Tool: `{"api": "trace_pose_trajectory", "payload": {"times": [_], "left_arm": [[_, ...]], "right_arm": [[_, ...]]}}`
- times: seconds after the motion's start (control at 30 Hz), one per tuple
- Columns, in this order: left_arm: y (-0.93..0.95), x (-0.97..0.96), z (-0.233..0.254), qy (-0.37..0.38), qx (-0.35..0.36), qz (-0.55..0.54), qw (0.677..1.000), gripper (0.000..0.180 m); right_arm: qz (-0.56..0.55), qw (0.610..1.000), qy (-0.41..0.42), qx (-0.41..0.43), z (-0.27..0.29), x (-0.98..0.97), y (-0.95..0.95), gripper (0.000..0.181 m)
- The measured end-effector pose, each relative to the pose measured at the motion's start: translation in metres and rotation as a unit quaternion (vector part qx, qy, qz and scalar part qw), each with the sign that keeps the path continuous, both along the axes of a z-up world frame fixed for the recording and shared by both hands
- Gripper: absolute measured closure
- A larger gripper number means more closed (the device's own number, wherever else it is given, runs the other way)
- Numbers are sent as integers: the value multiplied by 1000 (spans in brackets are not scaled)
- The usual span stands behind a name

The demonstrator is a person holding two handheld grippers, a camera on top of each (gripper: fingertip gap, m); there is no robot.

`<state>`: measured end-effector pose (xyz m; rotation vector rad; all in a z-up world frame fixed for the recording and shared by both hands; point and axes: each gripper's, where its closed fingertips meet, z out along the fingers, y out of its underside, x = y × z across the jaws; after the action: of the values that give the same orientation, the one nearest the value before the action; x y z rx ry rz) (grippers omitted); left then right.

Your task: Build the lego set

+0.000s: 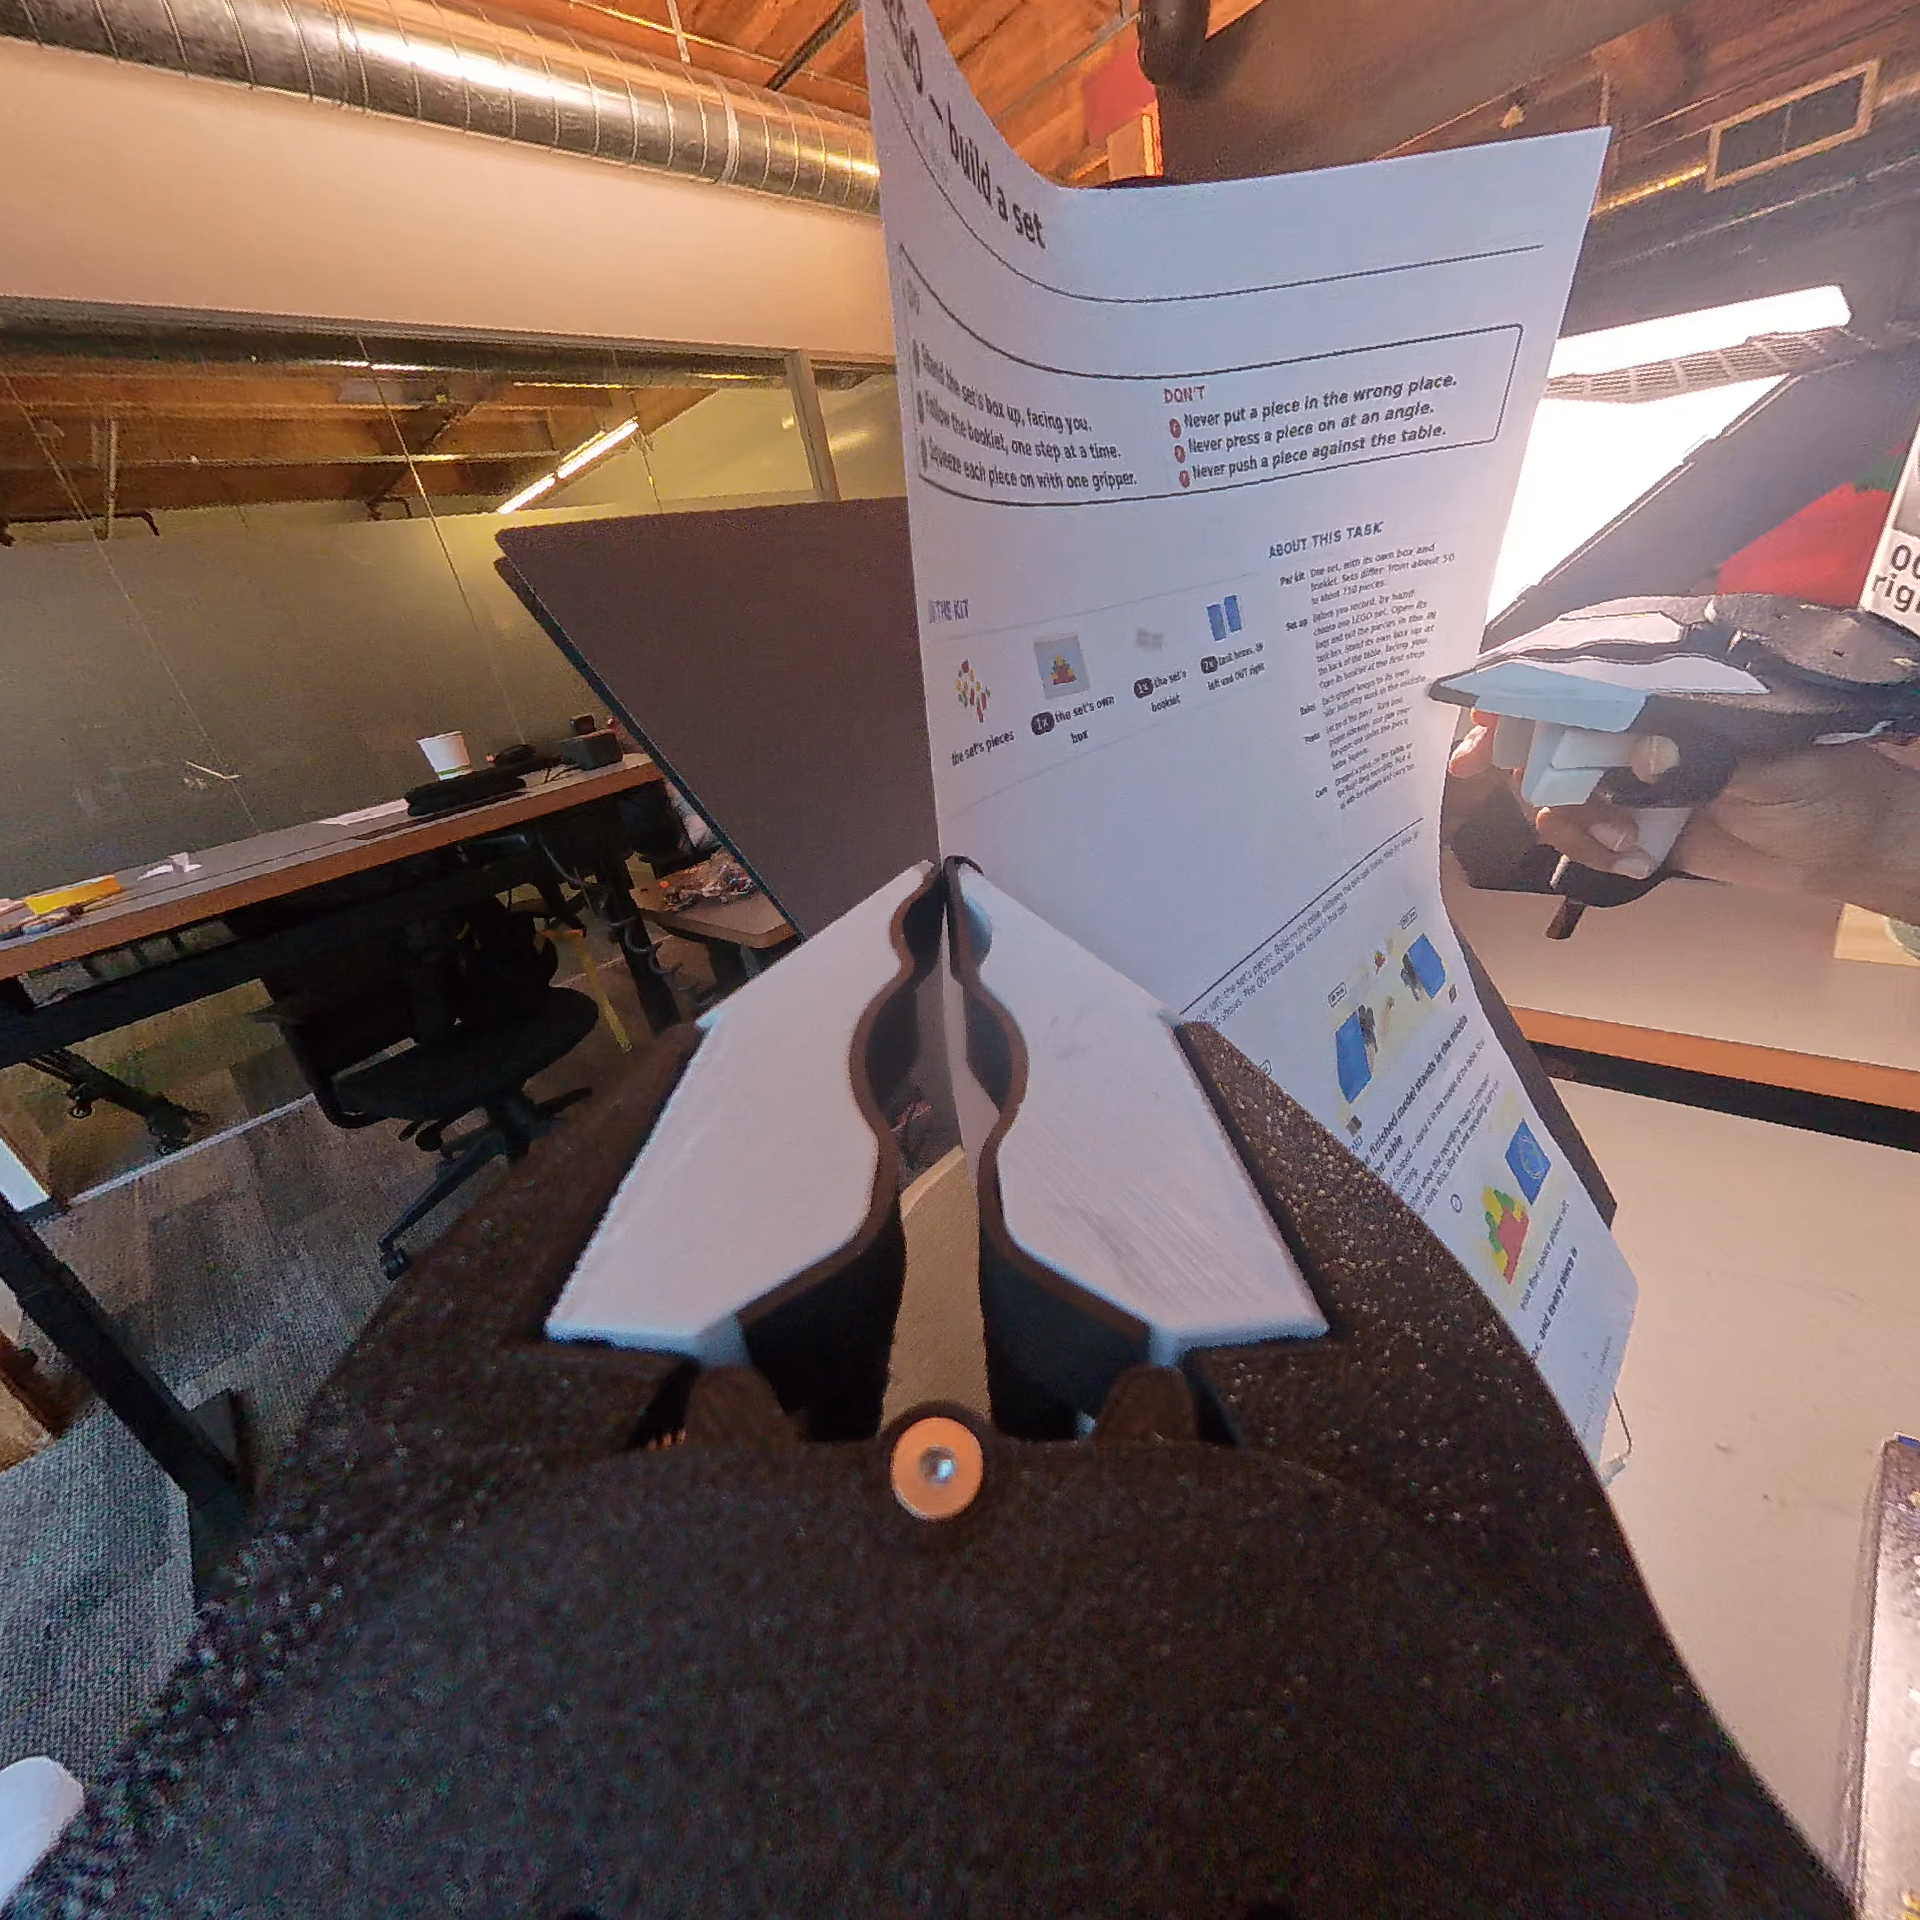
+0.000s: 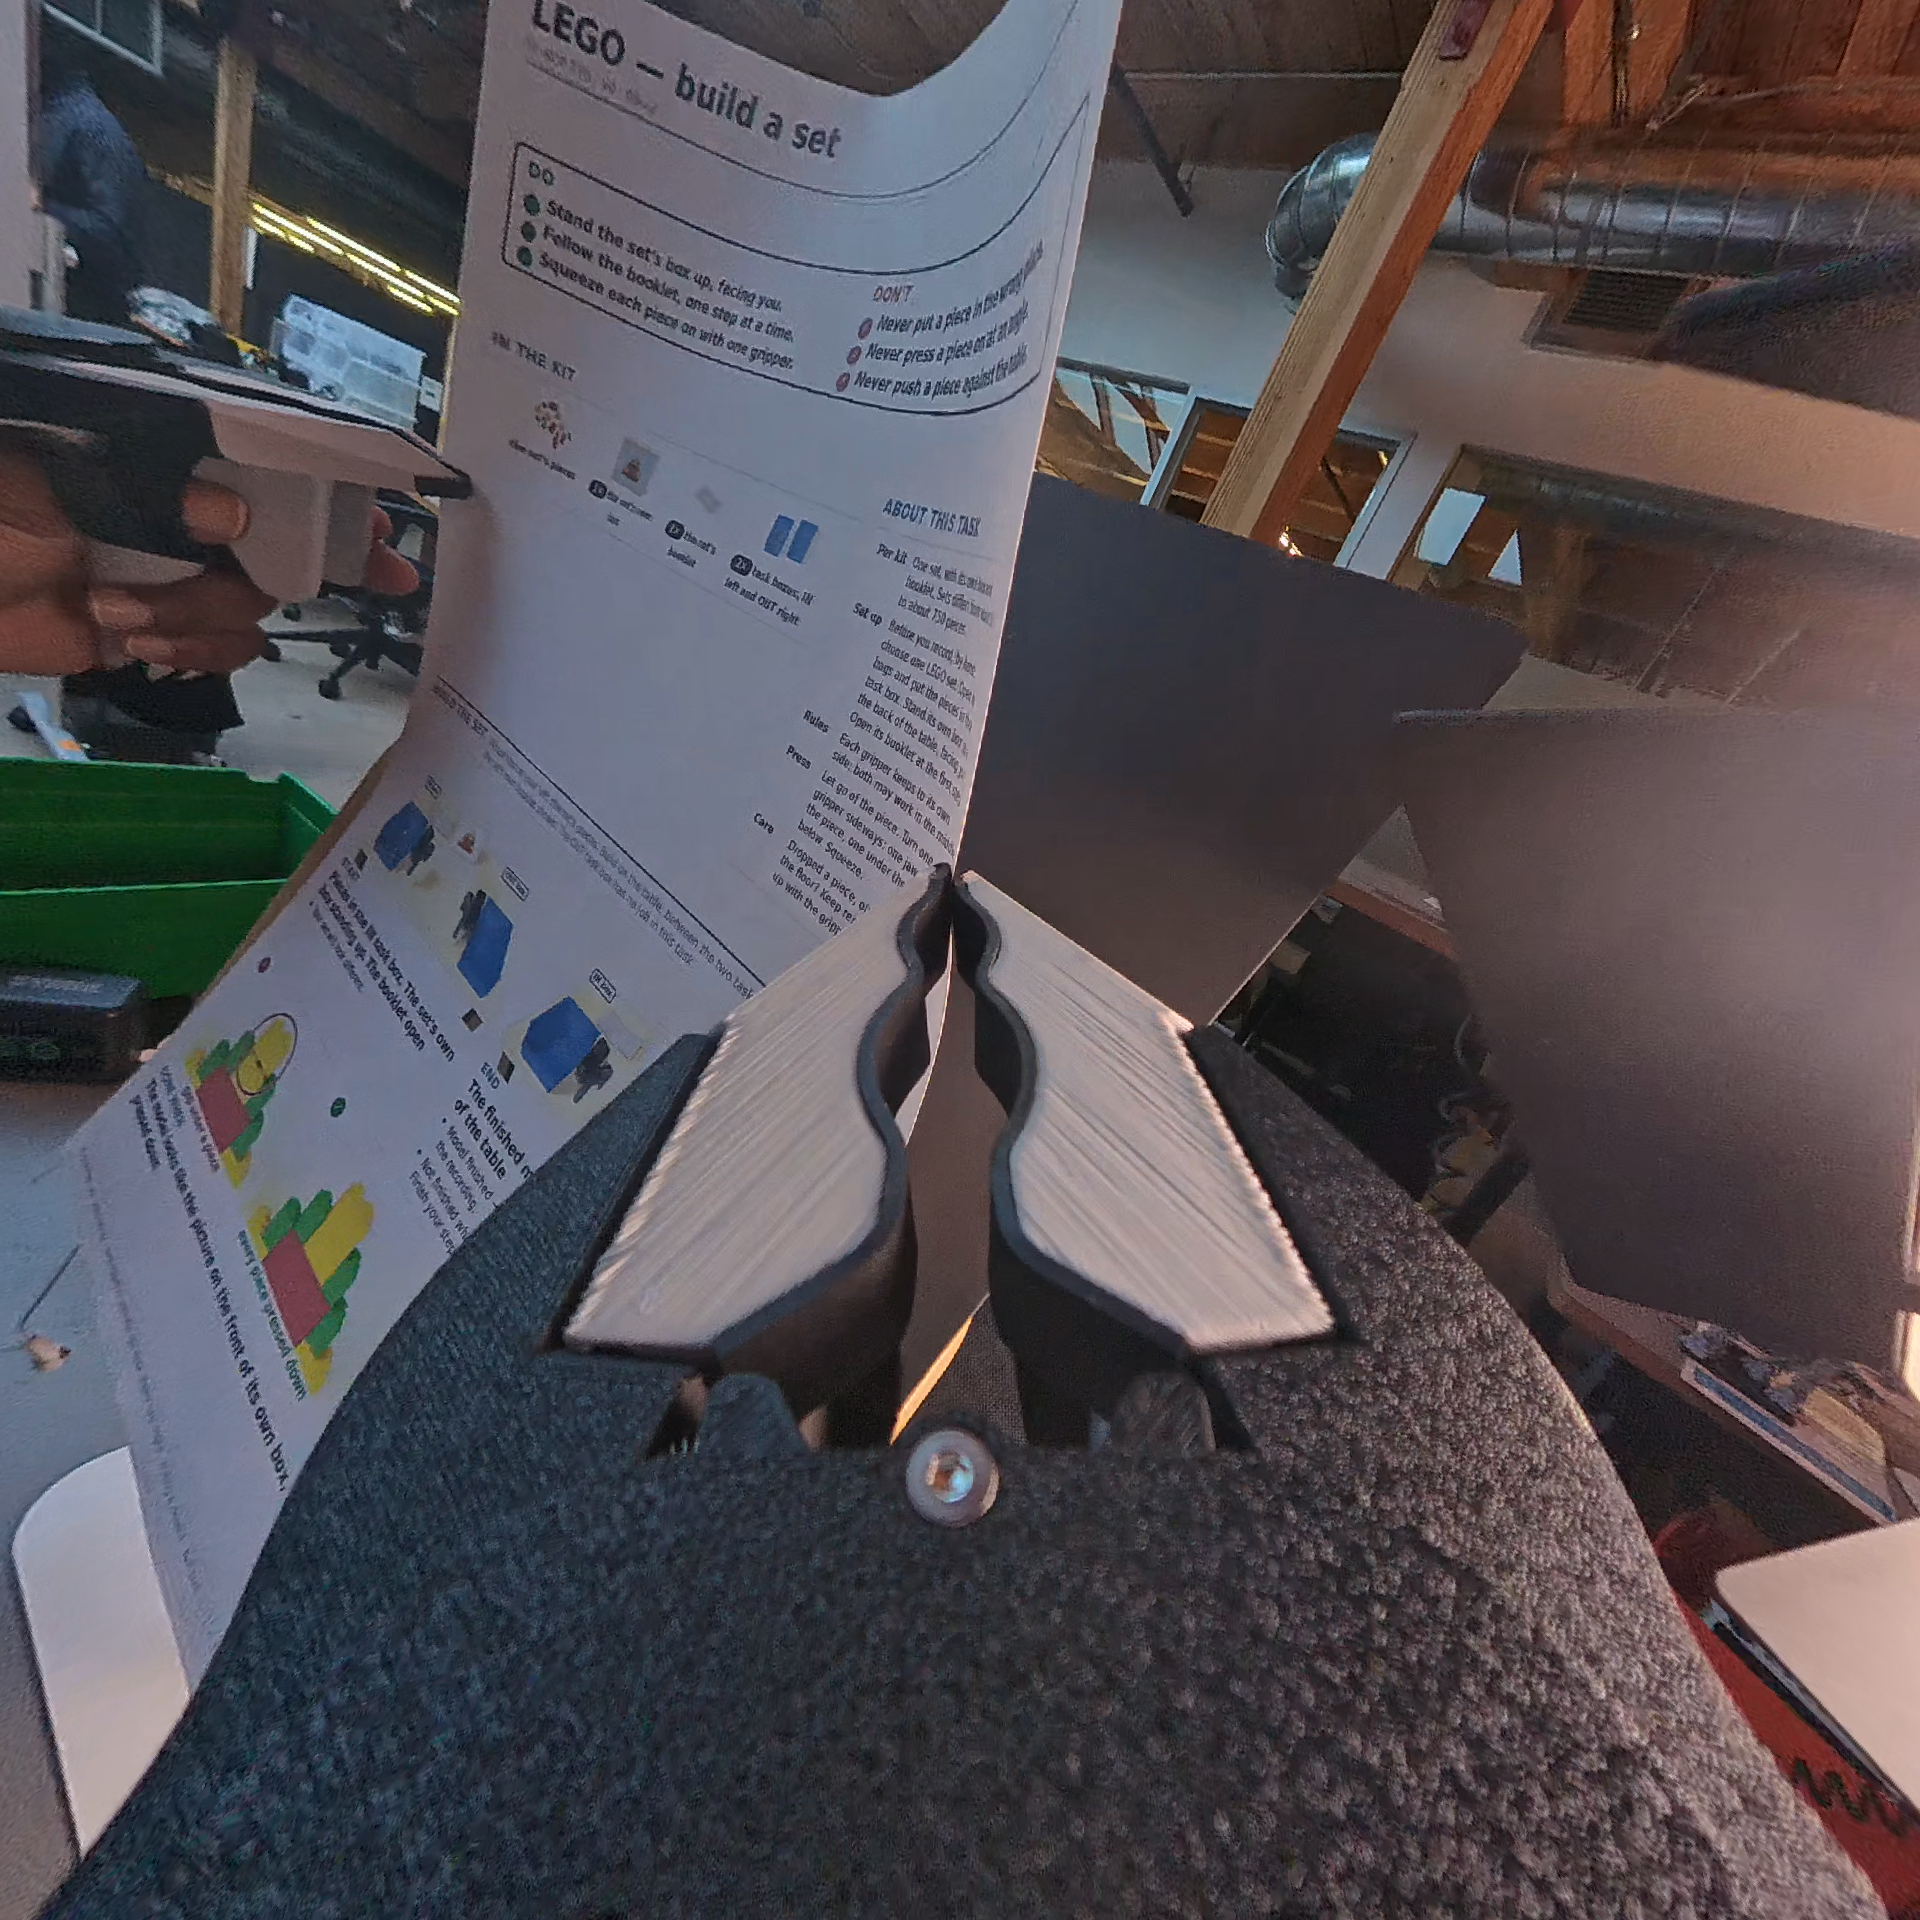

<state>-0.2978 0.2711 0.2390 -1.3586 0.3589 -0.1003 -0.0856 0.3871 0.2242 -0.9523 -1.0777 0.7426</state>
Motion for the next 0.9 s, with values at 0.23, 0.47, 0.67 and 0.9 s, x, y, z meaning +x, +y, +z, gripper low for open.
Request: {"api": "trace_pose_trajectory", "payload": {"times": [0.23, 0.47, 0.67, 0.9], "left_arm": [[1, -14, -5, 0, -3, 50, 999, 175], [-37, 69, -47, 162, -3, 122, 979, 161], [-12, 152, -214, 335, -150, 60, 928, 139], [20, 87, -179, 364, -109, 201, 903, 138]], "right_arm": [[-17, 1000, -3, -2, -3, -5, 5, 181], [-83, 996, 13, -17, 0, -5, 27, 181], [-107, 992, 49, -55, 6, -2, 34, 181], [-95, 988, 88, -85, 27, 0, 31, 181]]}}
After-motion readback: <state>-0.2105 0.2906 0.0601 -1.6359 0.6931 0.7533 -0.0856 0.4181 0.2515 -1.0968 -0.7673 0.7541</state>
